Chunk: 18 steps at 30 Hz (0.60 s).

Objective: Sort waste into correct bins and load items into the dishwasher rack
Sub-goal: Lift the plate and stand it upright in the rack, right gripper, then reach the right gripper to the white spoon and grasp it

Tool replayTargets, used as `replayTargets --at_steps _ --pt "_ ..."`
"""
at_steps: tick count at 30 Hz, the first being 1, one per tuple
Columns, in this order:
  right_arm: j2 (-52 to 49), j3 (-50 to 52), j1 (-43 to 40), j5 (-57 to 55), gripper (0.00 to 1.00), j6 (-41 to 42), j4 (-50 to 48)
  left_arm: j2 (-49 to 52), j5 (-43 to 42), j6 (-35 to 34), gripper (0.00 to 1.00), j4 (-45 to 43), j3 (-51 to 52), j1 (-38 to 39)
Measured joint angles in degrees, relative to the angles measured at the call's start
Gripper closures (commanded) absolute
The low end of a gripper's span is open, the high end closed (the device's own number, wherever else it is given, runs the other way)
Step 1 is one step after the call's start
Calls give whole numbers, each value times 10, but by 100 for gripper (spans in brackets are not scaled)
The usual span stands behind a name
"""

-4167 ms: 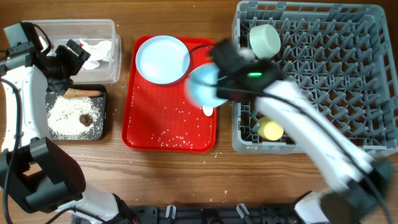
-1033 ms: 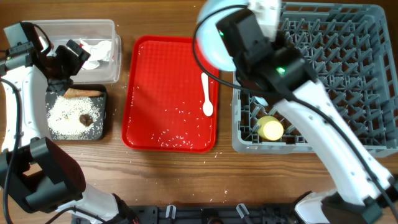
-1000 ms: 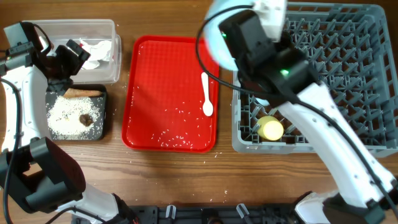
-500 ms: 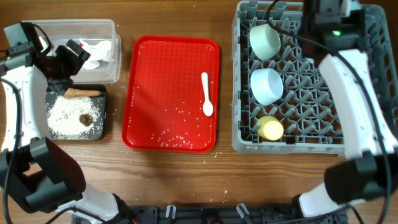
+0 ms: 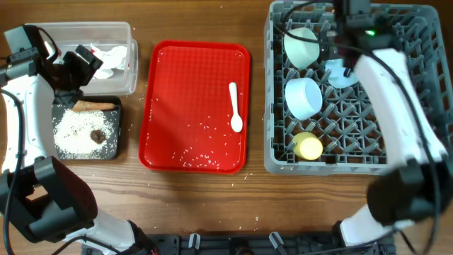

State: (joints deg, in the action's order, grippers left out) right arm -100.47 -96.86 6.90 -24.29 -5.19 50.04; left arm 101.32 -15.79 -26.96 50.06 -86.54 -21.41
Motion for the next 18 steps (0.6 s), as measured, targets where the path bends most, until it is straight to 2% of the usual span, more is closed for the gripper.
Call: replayTargets --at_steps 2,3,5,6,10,12,13,14,15,18 --pt "80 0 0 155 9 44 15 0 0 0 0 -1 0 0" --pt "101 0 -1 254 9 59 11 0 0 0 0 -1 0 0" --pt "94 0 22 440 11 130 -8 0 0 0 0 -1 0 0" --pt "83 0 40 462 11 145 -9 0 0 0 0 -1 0 0" --pt "-14 0 198 393 17 250 -15 0 0 0 0 -1 0 0" --pt "-69 0 256 335 22 305 -14 0 0 0 0 -1 0 0" --pt "-101 0 277 325 28 317 -14 0 0 0 0 -1 0 0" --pt "-115 0 281 318 30 325 -14 0 0 0 0 -1 0 0" --pt "-136 0 282 311 38 336 -14 0 0 0 0 -1 0 0" --pt "-168 0 282 294 48 360 -13 0 0 0 0 -1 0 0"
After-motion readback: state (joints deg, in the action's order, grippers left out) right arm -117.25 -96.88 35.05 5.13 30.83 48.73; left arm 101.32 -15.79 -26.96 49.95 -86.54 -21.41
